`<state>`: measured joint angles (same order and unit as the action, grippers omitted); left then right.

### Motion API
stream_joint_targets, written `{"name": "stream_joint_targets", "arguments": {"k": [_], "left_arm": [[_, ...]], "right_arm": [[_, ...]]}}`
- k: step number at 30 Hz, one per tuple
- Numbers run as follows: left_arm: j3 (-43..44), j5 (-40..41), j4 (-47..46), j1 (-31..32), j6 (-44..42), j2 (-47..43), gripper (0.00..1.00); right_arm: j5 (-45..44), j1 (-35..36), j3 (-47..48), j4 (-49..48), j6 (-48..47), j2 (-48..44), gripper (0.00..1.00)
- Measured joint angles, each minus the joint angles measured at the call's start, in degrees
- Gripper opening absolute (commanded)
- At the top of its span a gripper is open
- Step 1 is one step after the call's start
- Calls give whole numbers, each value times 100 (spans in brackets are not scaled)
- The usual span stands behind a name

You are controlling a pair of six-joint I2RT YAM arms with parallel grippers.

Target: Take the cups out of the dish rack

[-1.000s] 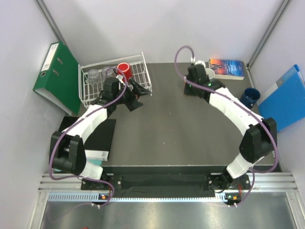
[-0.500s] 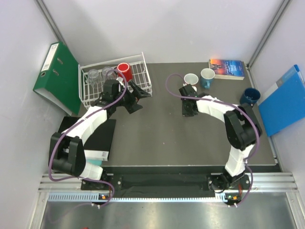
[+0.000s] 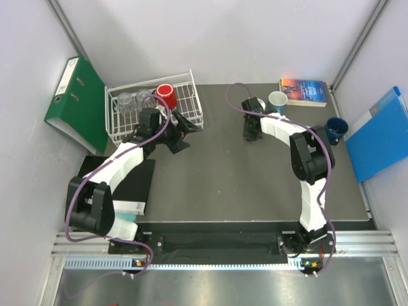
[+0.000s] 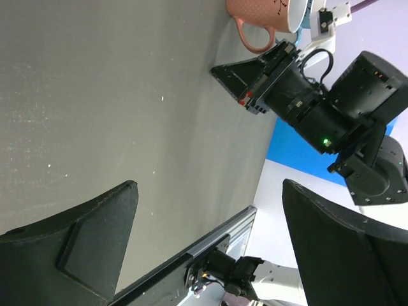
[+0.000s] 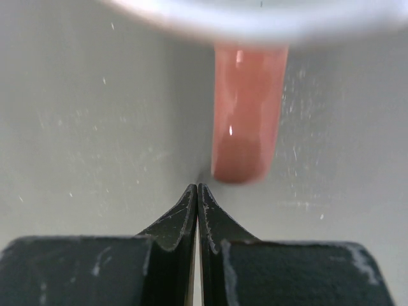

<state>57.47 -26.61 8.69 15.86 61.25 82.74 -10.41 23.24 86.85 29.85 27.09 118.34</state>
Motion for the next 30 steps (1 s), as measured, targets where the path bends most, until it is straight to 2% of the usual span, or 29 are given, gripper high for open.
{"name": "stream_joint_targets", "arguments": {"k": [14, 28, 30], "left_arm": [[0, 33, 0, 0, -13, 42, 99], [0, 11, -2, 0, -109, 122, 99], [0, 0, -2, 0, -179, 122, 99]], "right_arm": [[24, -256, 1298, 640, -48, 702, 0], [127, -219, 1742, 815, -90, 944, 0], [127, -155, 1744, 831, -98, 896, 15]]}}
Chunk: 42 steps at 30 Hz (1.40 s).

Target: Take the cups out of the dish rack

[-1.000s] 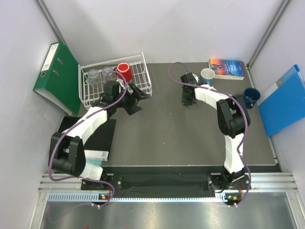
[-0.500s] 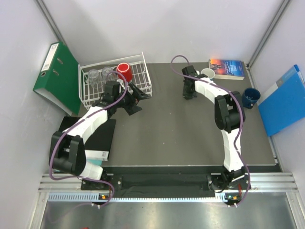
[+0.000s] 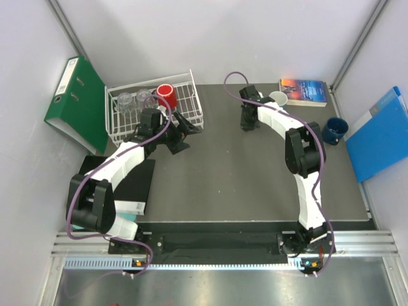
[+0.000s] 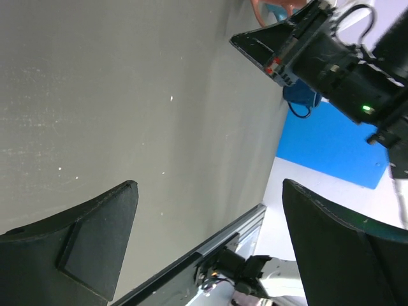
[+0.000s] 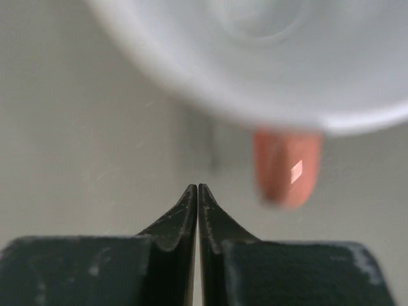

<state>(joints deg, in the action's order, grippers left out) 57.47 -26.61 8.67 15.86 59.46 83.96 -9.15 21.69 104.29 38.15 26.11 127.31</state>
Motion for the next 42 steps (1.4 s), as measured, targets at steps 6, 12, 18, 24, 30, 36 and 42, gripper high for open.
{"name": "stream_joint_targets", "arguments": {"k": [6, 12, 18, 24, 30, 36, 42], "left_arm": [[280, 68, 319, 0, -457, 0, 99], [1252, 1014, 966, -42, -1209, -11, 99], [1899, 2702, 1008, -136, -1989, 50, 99], [3517, 4280, 1309, -177, -2664, 1314, 99], [4092, 4656, 1403, -282, -2868, 2260, 99], [5407, 4664, 1502, -313, -2975, 3571, 99], [5482, 4704, 1399, -308, -2986, 3982, 99]], "right_arm": [[68, 455, 81, 85, 4, -684, 77], [282, 787, -11, -258, 61, -2159, 81], [485, 796, -1091, -997, 87, -3665, 77], [671, 914, -2415, -1305, 70, -4286, 76], [796, 1102, -2959, -1379, 68, -4566, 76], [844, 1132, -3265, -1532, 68, -5058, 75], [863, 1132, -3501, -1650, 74, -5482, 75]]}}
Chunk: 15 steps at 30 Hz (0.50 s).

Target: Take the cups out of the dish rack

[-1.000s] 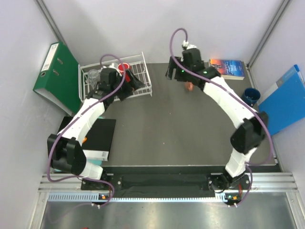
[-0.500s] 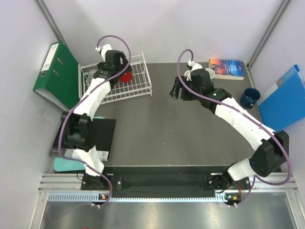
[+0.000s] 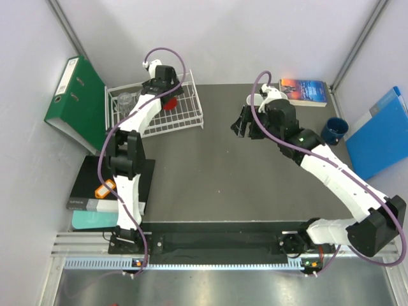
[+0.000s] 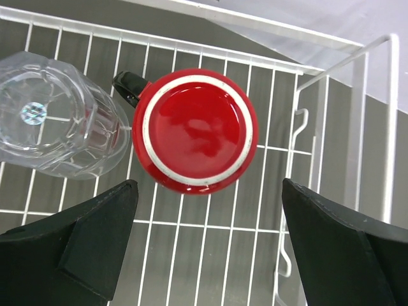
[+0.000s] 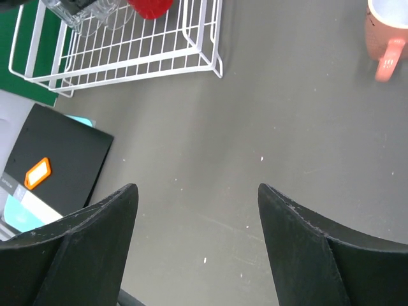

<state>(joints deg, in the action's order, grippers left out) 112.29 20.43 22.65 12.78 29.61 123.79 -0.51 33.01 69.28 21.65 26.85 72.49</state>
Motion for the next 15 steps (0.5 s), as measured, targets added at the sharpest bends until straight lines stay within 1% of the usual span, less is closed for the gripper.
{"name": "stream_joint_targets", "arguments": {"k": [15], "left_arm": [[623, 400, -203, 0, 76, 839, 99]], "right_arm": [[-9, 0, -214, 26, 26, -125, 75]]}}
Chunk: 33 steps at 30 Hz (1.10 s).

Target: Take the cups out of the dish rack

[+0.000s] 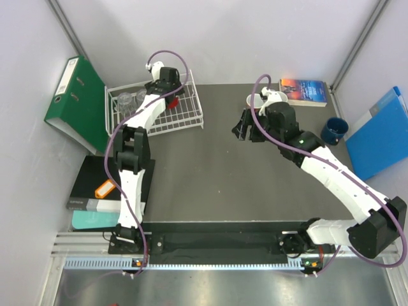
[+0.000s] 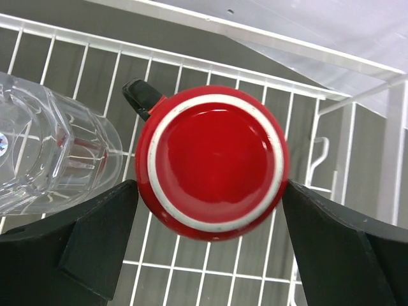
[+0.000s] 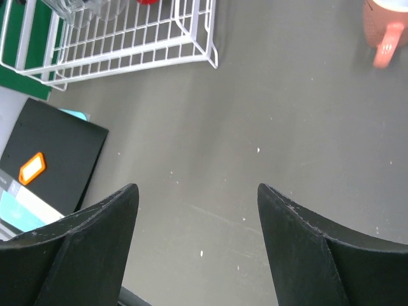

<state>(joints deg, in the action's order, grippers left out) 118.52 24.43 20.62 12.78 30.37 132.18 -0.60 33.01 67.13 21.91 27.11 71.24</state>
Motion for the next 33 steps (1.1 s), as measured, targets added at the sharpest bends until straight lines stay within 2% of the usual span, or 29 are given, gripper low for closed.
{"name": "stream_joint_targets", "arguments": {"k": [19, 20, 23, 24, 25, 26, 27, 28, 33], "left_arm": [[835, 240, -184, -26, -9, 713, 99], [839, 223, -227, -35, -9, 737, 95], [890, 195, -350, -63, -15, 802, 68], [890, 190, -400, -74, -26, 804, 49], [890, 175, -420, -85, 2, 804, 35], [892, 164, -446, -98, 11, 804, 27], [898, 181, -424, -103, 0, 804, 10], [901, 197, -420, -107, 9, 804, 2], [852, 186, -474, -114, 33, 789, 0]], "right_arm": [[-131, 0, -380, 68, -9, -256, 75], [-133, 0, -382, 68, -9, -256, 75], [-142, 0, -385, 81, -13, -256, 75], [-149, 0, -385, 87, -17, -256, 75], [-151, 0, -385, 87, -26, -256, 75], [-153, 0, -385, 87, -37, -256, 75], [-155, 0, -385, 90, -44, -256, 75], [-166, 0, -385, 90, -52, -256, 75], [-175, 0, -385, 85, -55, -256, 75]]}}
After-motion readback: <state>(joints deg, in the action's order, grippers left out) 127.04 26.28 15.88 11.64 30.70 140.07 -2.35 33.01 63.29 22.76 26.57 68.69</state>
